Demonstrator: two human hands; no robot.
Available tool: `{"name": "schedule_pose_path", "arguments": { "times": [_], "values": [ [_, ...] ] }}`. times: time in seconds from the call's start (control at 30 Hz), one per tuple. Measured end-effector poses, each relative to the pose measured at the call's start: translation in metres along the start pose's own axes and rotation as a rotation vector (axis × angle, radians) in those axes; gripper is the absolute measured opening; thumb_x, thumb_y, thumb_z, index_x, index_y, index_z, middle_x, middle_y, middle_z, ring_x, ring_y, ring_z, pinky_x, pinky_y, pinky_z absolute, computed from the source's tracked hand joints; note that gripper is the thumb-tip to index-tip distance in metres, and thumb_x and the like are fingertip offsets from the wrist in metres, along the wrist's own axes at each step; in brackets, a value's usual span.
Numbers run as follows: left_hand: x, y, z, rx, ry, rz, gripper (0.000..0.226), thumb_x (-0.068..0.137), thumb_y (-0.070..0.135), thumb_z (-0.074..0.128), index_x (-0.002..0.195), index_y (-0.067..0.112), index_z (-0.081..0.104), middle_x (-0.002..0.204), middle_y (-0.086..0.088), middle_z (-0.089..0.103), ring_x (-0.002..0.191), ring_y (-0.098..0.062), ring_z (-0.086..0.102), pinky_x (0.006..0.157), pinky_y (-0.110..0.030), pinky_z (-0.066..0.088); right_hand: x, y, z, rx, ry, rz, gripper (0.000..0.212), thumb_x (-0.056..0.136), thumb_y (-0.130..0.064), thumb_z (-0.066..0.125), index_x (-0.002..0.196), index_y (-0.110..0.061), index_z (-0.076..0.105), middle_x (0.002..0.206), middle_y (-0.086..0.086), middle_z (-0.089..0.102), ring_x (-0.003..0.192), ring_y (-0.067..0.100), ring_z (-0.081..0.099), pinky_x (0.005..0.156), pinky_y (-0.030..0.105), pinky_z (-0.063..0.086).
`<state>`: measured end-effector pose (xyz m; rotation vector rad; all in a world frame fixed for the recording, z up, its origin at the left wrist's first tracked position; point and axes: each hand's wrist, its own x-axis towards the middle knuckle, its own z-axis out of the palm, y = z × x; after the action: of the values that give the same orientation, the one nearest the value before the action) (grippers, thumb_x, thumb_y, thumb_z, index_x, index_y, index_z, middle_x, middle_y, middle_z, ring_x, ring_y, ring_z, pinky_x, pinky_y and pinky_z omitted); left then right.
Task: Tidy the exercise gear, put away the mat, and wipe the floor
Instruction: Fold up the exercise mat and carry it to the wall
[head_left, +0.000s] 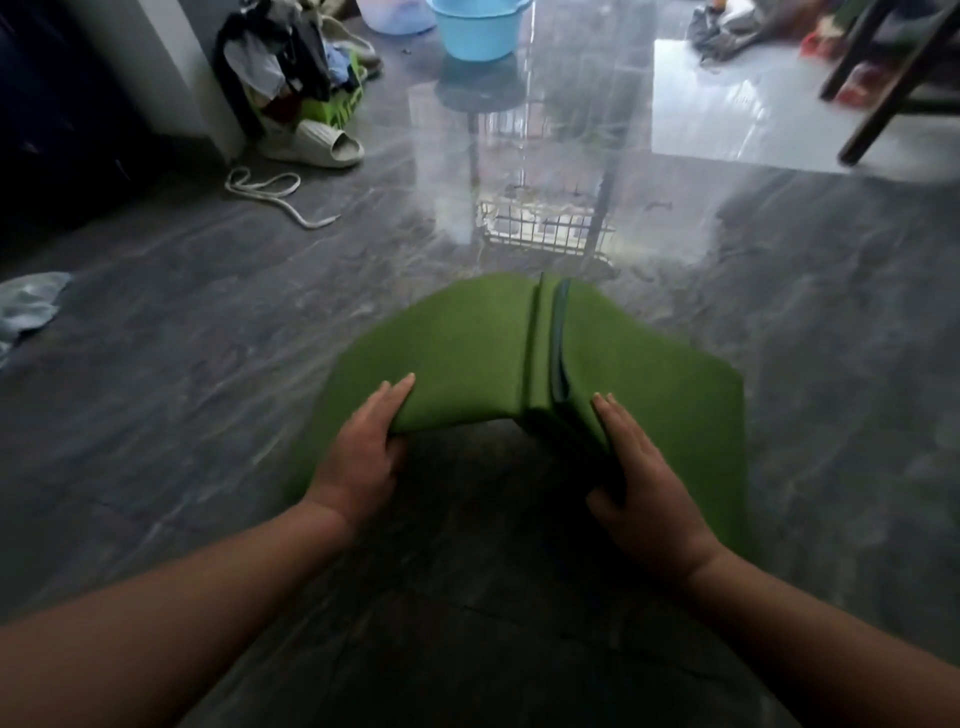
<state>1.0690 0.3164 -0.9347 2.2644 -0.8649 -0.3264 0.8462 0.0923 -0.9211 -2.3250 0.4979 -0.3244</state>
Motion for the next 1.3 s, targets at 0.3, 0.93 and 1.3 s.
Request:
{"name": "schedule_pose_path", "arguments": {
  "times": [0.3,0.93,1.3],
  "values": [
    [0.004,0.145,0.054,-0.268,0.01,0.167,0.065,0.099,0.004,0.048,0.148,0.042,0.027,0.143,-0.001,0.047,0.126,-0.014,0.047,0.09,0.0,0.027,-0.001,-0.003,-0.057,0.282,0.461,0.1,0.099,0.076,0.005,0.067,0.14,-0.059,0.025,0.134,-0.009,0.055,0.12,0.006,0.053,0.087,-0.002,0.039],
    [0.004,0.213,0.093,-0.865,-0.462,0.006,0.095,0.071,0.044,0.078,0.151,0.036,0.027,0.146,0.005,0.049,0.129,-0.018,0.056,0.1,-0.051,0.051,-0.02,0.006,-0.079,0.492,0.33,0.029,0.085,0.075,-0.005,0.047,0.155,-0.008,0.018,0.155,0.014,0.036,0.143,0.023,0.037,0.117,0.038,0.034],
    [0.025,0.217,0.044,-1.226,-0.425,-0.244,0.036,0.099,0.031,0.047,0.114,0.0,0.057,0.128,-0.027,0.054,0.125,-0.04,0.055,0.094,-0.064,0.05,-0.001,0.025,-0.112,0.095,0.31,-0.165,0.083,0.067,0.017,0.043,0.143,-0.013,0.039,0.134,0.009,0.054,0.125,0.012,0.051,0.105,0.025,0.04]
  ]
}}
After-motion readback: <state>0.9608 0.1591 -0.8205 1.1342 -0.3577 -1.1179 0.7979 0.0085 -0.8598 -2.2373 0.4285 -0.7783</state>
